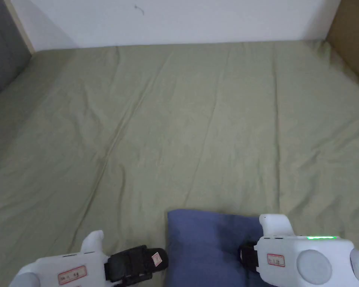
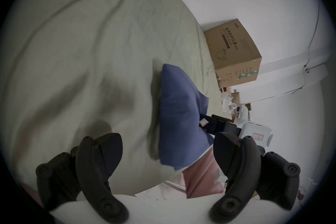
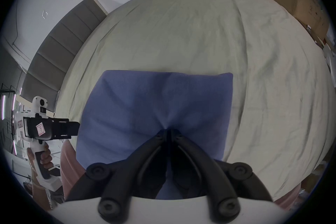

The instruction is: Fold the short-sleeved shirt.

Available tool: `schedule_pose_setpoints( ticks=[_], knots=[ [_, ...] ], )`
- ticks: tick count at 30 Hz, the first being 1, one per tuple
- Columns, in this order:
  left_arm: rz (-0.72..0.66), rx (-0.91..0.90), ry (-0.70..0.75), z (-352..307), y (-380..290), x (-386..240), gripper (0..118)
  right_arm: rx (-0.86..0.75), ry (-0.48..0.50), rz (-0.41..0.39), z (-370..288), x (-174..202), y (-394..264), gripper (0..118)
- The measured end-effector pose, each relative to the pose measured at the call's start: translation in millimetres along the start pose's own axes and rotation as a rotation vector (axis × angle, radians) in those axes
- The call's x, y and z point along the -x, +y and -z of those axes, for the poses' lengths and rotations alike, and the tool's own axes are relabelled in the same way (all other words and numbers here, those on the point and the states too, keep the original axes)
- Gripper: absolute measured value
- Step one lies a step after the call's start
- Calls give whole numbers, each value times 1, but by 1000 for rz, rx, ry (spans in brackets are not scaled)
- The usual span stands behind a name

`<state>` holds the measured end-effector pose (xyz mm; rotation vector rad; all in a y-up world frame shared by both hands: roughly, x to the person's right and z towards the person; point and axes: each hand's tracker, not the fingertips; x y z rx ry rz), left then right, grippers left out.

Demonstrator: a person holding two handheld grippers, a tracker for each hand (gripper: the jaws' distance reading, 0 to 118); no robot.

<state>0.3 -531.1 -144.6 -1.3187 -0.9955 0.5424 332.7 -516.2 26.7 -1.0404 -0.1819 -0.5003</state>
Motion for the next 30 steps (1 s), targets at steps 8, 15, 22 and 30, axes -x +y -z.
schedule_pose_setpoints(
  ticks=[8,15,22,30],
  knots=[
    [-29,75,-160,81,20,1,108,5,2,35,0,-2,-1,5],
    [-86,142,-94,89,27,23,28,9,9,61,-11,2,2,5],
    [59,89,73,13,58,14,28,-25,15,26,-30,17,9,5],
    [270,25,809,-129,140,47,28,2,11,65,-16,8,7,5]
  ],
)
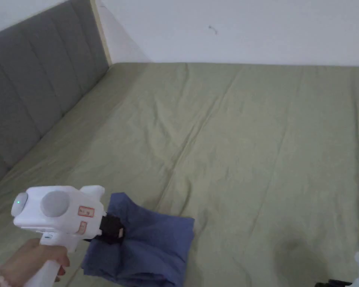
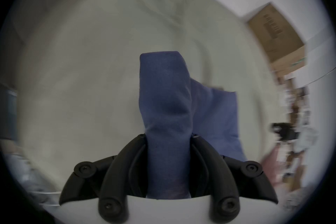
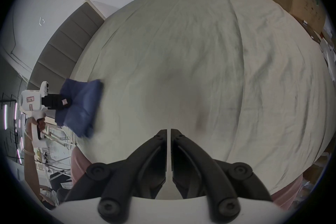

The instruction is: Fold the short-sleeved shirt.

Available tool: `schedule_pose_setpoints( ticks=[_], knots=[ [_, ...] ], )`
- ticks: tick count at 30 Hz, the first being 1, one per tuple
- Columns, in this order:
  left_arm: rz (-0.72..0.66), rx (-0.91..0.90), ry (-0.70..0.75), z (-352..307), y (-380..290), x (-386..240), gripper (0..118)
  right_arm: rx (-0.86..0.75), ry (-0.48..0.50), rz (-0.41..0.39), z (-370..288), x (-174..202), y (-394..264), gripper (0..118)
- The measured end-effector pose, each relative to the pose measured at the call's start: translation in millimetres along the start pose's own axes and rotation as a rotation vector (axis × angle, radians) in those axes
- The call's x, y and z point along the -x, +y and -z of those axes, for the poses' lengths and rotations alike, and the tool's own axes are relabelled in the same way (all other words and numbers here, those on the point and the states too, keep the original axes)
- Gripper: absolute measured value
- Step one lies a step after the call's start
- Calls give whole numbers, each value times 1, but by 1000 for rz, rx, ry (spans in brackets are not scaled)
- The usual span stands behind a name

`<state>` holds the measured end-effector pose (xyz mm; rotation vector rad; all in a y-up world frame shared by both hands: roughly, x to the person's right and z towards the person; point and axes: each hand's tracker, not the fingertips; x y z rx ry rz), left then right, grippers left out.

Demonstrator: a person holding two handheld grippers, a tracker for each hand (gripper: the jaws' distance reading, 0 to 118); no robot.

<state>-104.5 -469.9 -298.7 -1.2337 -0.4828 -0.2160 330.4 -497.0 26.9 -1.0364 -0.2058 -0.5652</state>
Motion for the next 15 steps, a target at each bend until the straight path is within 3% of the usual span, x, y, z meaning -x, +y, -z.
schedule_pose_setpoints(
  ticks=[4,7,8,10,13,15],
  knots=[
    [177,62,429,3,23,46,28,26,-30,10,10,-6,-2,5],
    [182,76,578,10,32,75,32,39,-29,38,14,-12,-3,5],
    [224,98,614,16,32,85,42,39,-32,47,13,-13,-3,5],
    [207,152,725,29,33,99,76,36,-33,46,12,-14,-3,5],
    [146,97,816,19,29,90,86,30,-54,45,10,-17,-2,5],
    [96,10,686,4,30,86,89,27,-54,48,9,-20,-2,5]
  ],
)
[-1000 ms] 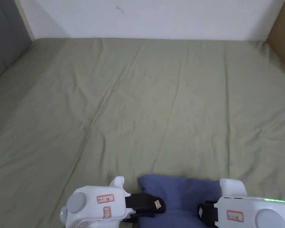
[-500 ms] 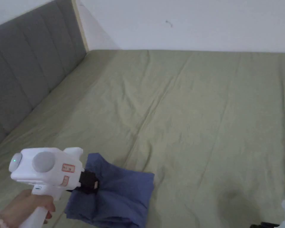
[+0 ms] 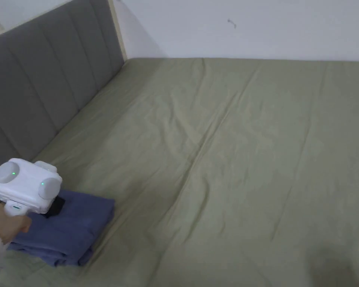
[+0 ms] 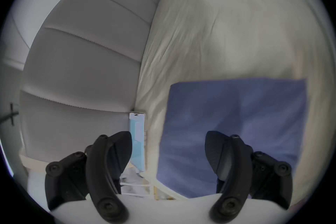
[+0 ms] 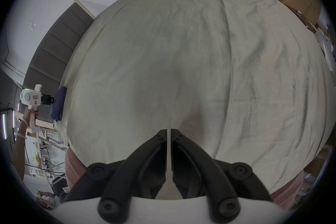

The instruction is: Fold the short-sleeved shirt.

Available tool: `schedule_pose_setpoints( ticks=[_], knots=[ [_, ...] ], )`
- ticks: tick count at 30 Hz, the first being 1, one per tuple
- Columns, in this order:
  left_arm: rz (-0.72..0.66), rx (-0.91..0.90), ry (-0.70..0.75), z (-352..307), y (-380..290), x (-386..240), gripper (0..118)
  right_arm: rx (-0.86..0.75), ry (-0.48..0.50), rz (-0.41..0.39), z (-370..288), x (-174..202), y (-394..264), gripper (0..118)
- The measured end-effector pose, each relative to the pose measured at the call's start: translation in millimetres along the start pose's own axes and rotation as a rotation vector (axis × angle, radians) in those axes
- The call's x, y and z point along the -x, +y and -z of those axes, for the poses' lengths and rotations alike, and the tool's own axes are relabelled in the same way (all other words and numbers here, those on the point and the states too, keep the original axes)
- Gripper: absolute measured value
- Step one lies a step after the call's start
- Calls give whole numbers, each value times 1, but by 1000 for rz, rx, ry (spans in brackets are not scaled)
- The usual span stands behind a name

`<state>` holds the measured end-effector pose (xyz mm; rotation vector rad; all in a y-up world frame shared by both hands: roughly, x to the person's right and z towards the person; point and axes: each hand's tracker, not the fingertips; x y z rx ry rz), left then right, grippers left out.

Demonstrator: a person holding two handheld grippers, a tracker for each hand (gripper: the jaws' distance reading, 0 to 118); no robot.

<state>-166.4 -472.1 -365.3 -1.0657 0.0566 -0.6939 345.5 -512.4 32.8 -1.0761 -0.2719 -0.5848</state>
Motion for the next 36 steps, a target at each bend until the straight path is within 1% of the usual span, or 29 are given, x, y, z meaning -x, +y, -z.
schedule_pose_setpoints(
  ticks=[2,3,4,5,6,8,10,13,14,18,19,21,23,25,27,28,29,32,36],
  knots=[
    [-75,-2,-101,-16,1,-2,89,-3,-5,10,-1,-2,0,5],
    [-108,-3,-153,-28,0,-6,84,-6,-4,14,-2,-3,0,5],
    [-124,-28,-216,-41,0,-9,55,-11,-1,18,-3,-5,-1,5],
    [-128,-57,-258,-54,0,-15,17,-12,2,20,-5,-6,-2,5],
    [-123,-66,-280,-65,-2,-22,0,-15,5,21,-6,-7,-2,5],
    [-166,-137,-302,-99,-6,-39,0,-26,5,20,-10,-8,-5,5],
    [-198,-180,-415,-132,-13,-58,0,-42,13,26,-16,-11,-7,5],
    [-213,-249,-497,-169,-25,-89,0,-71,37,40,-27,-14,-7,5],
    [-209,-274,-502,-183,-28,-99,0,-100,34,39,-33,-14,-8,5],
    [-184,-398,-541,-237,-42,-139,0,-233,-32,-2,-65,-11,-8,5],
    [-195,-426,-545,-251,-44,-146,0,-275,-66,-24,-75,-7,-8,5],
    [-200,-531,-507,-267,-49,-162,0,-378,-125,-70,-95,0,-9,5],
    [-221,-655,-404,-288,-53,-175,0,-508,-174,-95,-117,9,-10,5],
    [-262,-739,-416,-311,-62,-186,0,-638,-204,-120,-142,16,-12,5],
    [-327,-805,-450,-331,-66,-184,0,-731,-250,-154,-162,23,-10,5],
    [-338,-837,-450,-344,-69,-185,0,-765,-278,-168,-171,27,-9,5],
    [-312,-878,-427,-355,-70,-185,0,-804,-291,-184,-180,30,-7,5],
    [-332,-997,-346,-386,-77,-184,0,-901,-289,-214,-201,40,-1,5],
    [-355,-1100,-343,-417,-83,-183,0,-983,-287,-254,-218,57,8,5]
  ],
)
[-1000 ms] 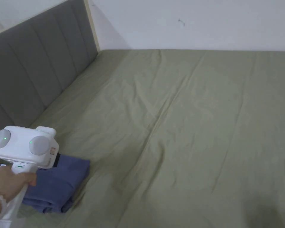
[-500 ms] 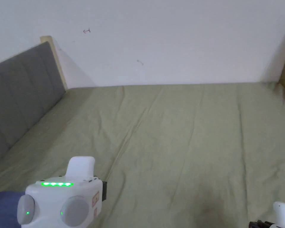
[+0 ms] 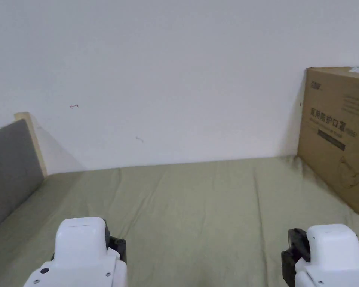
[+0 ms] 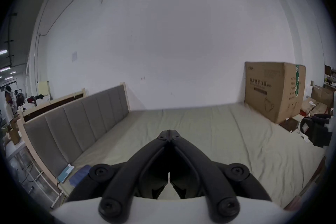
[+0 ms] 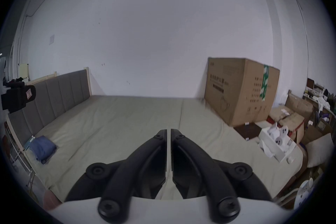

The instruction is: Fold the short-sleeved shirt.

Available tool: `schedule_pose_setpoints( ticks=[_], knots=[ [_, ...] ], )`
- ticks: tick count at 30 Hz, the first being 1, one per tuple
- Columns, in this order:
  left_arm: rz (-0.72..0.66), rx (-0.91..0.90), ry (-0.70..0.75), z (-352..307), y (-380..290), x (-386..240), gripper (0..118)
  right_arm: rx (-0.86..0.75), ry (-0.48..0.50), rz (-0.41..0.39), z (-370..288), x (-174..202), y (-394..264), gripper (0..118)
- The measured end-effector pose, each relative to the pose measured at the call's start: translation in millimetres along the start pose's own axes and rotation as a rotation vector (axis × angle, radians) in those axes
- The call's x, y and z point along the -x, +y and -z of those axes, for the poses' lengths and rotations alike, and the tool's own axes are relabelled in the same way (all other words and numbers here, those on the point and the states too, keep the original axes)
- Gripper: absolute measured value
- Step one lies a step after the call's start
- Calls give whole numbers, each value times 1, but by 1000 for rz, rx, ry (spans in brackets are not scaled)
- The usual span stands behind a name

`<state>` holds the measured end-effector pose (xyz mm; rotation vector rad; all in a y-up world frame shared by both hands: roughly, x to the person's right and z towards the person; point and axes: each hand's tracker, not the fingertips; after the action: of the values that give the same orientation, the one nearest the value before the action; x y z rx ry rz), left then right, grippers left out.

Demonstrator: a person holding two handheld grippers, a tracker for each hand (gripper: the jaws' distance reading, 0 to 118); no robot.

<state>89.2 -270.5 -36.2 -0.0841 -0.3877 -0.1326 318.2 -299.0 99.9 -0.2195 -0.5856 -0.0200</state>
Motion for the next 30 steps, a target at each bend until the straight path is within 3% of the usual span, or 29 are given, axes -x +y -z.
schedule_pose_setpoints(
  ticks=[7,14,16,17,18,19,20,21,30],
  knots=[
    [-6,-26,-18,-7,5,-16,0,-63,40,-6,-6,11,19,5],
    [-58,29,-33,-3,-2,-8,0,-57,12,-4,-7,3,17,5],
    [-45,35,-34,-4,-2,-8,1,-50,2,5,-6,2,17,11],
    [-42,39,-43,-4,-3,-8,11,-48,-5,10,-6,1,16,21],
    [-47,45,-52,-4,-3,-8,30,-44,-11,14,-6,1,16,39],
    [-48,55,-62,-4,-3,-8,66,-44,-12,17,-6,0,15,70],
    [-54,74,-86,-3,-3,-7,93,-40,-11,19,-5,-1,14,90],
    [-65,86,-98,-3,-4,-6,108,-35,-11,20,-5,-1,14,98],
    [-64,106,-114,-7,0,-8,111,-59,-35,-9,-9,0,12,114]
  ],
)
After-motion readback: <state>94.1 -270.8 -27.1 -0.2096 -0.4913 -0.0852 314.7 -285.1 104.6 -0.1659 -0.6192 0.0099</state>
